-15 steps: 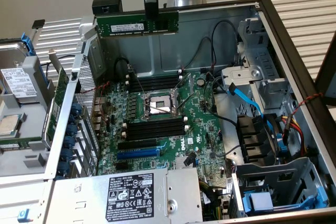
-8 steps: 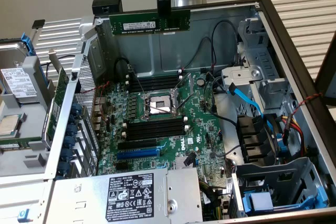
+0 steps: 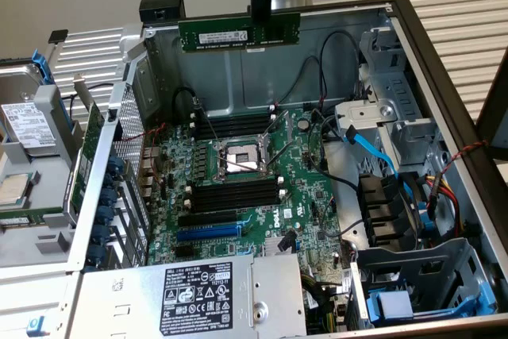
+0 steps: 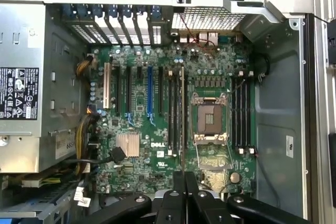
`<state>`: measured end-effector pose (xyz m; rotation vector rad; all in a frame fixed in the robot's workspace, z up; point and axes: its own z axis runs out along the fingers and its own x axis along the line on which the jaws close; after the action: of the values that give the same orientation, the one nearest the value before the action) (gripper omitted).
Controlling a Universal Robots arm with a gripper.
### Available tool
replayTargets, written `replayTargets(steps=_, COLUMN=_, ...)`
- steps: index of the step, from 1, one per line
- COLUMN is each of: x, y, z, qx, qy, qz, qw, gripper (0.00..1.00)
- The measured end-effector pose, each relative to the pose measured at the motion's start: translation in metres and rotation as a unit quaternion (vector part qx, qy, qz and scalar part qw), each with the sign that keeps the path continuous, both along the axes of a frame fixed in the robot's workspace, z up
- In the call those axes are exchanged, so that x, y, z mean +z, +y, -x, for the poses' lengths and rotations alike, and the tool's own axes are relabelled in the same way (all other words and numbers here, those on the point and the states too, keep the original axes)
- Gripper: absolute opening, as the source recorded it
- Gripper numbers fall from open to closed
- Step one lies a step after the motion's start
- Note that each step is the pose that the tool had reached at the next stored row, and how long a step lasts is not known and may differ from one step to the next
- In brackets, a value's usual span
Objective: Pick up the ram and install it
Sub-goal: 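Insert the ram into the slot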
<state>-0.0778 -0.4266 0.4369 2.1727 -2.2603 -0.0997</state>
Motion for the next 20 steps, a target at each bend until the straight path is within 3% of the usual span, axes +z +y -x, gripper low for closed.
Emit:
replayTargets(steps=11, x=-0.0069, y=0.0083, z=-0.001, qx=0.000, qy=-0.0012, qz=-0.0006, qw=1.0000, gripper=0.12)
replayTargets(steps=14, x=-0.0096, y=0.0134, z=-0.001, qx=0.000, qy=-0.0012, qz=-0.0006, qw=1.0000, gripper=0.12)
replayTargets(steps=18, x=-0.0115, y=0.0236, z=0.000, qx=0.000, qy=-0.0020, qz=-0.0003, qw=1.0000, gripper=0.12)
replayTargets(steps=20, x=-0.0131, y=0.0260, z=0.003, qx=0.000, qy=-0.0034, qz=0.0020, qw=1.0000, gripper=0.12)
